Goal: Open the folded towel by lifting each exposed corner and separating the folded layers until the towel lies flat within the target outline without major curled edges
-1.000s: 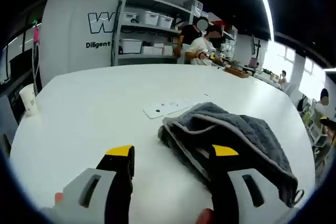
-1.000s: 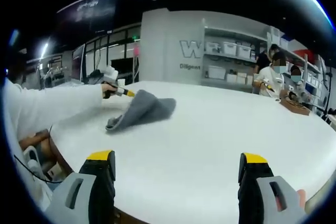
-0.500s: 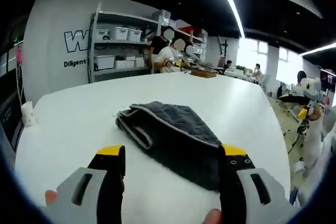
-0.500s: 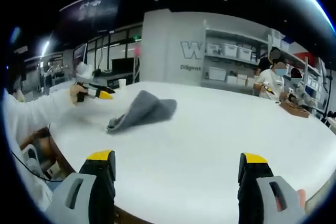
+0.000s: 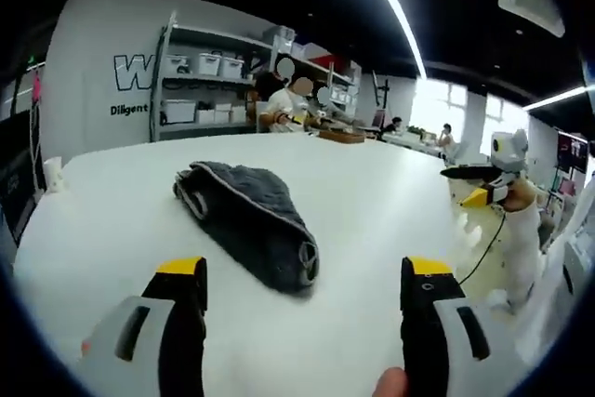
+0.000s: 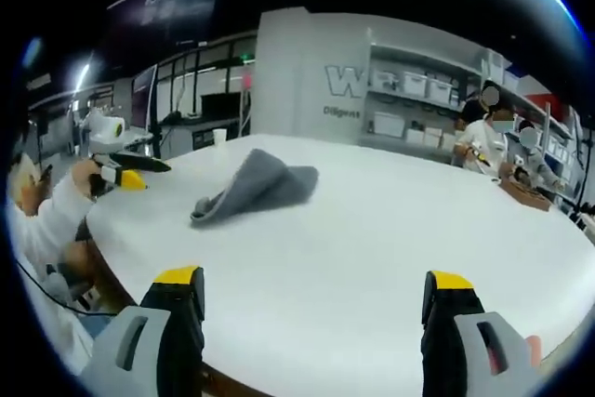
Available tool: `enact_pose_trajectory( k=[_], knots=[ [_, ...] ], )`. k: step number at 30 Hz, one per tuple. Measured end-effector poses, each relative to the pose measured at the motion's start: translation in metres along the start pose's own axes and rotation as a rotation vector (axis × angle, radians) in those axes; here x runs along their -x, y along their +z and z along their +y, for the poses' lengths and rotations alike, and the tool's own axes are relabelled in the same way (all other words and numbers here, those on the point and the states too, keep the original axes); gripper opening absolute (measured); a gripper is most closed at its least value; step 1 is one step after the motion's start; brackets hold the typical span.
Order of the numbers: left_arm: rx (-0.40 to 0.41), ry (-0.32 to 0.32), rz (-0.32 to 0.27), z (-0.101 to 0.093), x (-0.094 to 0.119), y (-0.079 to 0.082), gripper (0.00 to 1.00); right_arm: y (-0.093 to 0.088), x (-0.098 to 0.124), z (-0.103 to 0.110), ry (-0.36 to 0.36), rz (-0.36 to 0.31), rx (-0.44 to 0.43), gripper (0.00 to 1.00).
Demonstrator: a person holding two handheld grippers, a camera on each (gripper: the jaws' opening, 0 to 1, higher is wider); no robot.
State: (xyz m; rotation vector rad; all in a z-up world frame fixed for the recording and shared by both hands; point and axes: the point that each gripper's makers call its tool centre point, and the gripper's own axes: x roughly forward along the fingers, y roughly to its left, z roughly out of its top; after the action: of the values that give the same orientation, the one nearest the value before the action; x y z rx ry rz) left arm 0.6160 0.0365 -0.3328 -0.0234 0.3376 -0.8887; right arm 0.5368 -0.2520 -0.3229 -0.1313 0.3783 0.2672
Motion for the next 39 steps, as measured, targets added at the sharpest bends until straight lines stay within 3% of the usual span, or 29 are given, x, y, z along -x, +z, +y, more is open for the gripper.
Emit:
enact_pose_trajectory(
  k=[5, 7, 11, 15, 19, 24, 31, 39],
  knots=[
    [0.106, 0.039, 0.04, -0.015, 0.005, -0.013, 0.91, -0.005, -0.002, 0.002, -0.005, 0.023, 0.007, 0.98],
    [0.112, 0.056, 0.03, -0.017, 0.008, -0.011, 0.93, -0.006, -0.003, 0.003, -0.006, 0.025, 0.011, 0.98],
    [0.104, 0.103, 0.02, -0.02, 0.02, -0.004, 0.97, -0.009, -0.007, 0.007, -0.004, 0.038, 0.018, 0.98],
    [0.072, 0.136, 0.049, -0.02, 0.033, 0.008, 0.99, -0.012, -0.013, 0.013, 0.016, 0.056, 0.022, 0.98],
    [0.053, 0.203, -0.021, -0.014, 0.044, 0.027, 0.99, -0.015, -0.018, 0.02, 0.027, 0.068, 0.031, 0.99],
    [0.06, 0.201, -0.03, -0.019, 0.05, 0.019, 1.0, -0.015, -0.021, 0.025, 0.021, 0.083, 0.035, 0.99],
    [0.077, 0.274, 0.013, -0.001, 0.064, -0.007, 1.0, 0.007, -0.027, 0.038, 0.028, 0.087, 0.066, 0.99],
    [0.093, 0.269, 0.01, 0.013, 0.07, -0.017, 1.0, 0.049, -0.048, 0.048, 0.034, 0.066, 0.142, 0.99]
  ],
)
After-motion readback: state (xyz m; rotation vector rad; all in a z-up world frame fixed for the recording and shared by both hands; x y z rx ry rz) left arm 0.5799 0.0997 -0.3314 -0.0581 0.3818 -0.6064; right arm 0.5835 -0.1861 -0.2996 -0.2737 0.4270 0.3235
